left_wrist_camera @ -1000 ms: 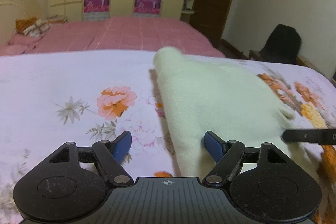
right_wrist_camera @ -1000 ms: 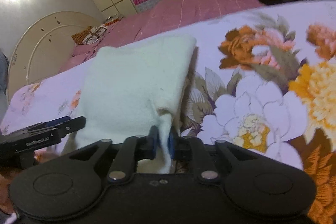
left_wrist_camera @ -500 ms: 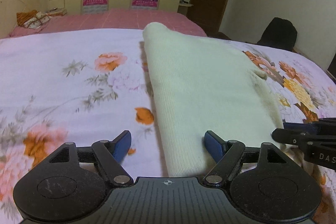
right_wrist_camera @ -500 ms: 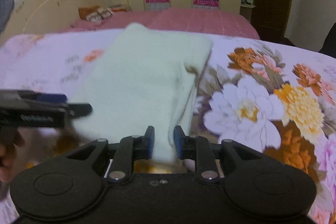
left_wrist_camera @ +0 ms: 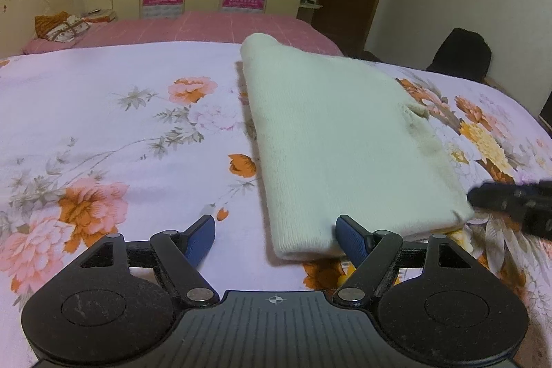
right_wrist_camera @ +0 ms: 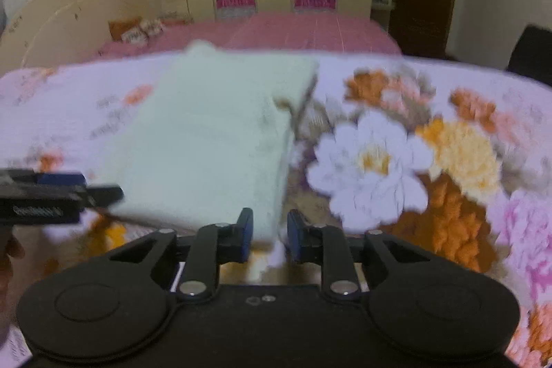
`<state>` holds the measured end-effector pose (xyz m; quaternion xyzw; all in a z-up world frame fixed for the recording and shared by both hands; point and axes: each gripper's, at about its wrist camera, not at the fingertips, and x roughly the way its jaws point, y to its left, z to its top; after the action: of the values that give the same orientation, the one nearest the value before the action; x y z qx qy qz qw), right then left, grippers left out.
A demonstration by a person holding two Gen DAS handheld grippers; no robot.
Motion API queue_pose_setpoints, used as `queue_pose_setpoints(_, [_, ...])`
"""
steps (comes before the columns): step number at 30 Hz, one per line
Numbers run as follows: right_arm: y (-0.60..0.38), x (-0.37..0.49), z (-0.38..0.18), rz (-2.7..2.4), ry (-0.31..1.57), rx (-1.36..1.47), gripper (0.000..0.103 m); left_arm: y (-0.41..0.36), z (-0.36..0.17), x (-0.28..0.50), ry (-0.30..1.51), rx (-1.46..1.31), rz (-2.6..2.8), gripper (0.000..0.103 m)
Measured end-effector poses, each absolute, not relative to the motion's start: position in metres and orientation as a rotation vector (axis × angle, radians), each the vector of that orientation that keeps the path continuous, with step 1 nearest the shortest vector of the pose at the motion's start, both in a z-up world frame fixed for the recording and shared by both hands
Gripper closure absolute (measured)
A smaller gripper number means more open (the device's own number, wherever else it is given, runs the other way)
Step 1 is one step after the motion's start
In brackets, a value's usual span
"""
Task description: Fold small clothes
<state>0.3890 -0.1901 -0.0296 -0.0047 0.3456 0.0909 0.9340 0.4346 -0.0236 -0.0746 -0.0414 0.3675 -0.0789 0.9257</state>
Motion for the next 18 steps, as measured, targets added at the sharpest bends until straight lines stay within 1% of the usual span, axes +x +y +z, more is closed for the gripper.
queue_pose_setpoints(4, [-0.175, 0.388, -0.022, 0.238, 0.648, -0.017, 0.081, -0.023, -0.077, 0.435, 0.762, -0.082, -0.16, 0.026])
queue_pose_setpoints(6, [-0.17, 0.395, -0.031, 0.246, 0.672, -0.046, 0.083, -0.024, -0.077, 0.437, 0.767, -0.076, -0.162, 0.026])
queue_pose_setpoints(7, [-0.17, 0.399, -0.038, 0.231, 0.697, -0.055, 0.083, -0.024, -0.077, 0.437, 0.772, -0.073, -0.168, 0.026])
queue_pose_setpoints(8, [-0.173, 0.406, -0.049, 0.199, 0.751, -0.059, 0.083, -0.023, -0.075, 0.438, 0.775, -0.07, -0.171, 0.026])
queue_pose_setpoints(11, [-0.183, 0.404, -0.043, 0.199, 0.748, -0.006, 0.08, -0.01, -0.06, 0.437, 0.772, -0.103, -0.176, 0.026])
queue_pose_setpoints(12, [-0.187, 0.401, -0.037, 0.197, 0.734, 0.013, 0.076, -0.003, -0.054, 0.439, 0.758, -0.143, -0.183, 0.026])
queue_pose_setpoints(14, [-0.201, 0.401, -0.028, 0.218, 0.701, 0.094, 0.074, 0.009, -0.047, 0.449, 0.746, -0.226, -0.202, 0.026])
queue_pose_setpoints(18, [-0.234, 0.429, -0.026, 0.203, 0.704, 0.339, 0.07, 0.015, -0.046, 0.482, 0.744, -0.268, -0.23, 0.026])
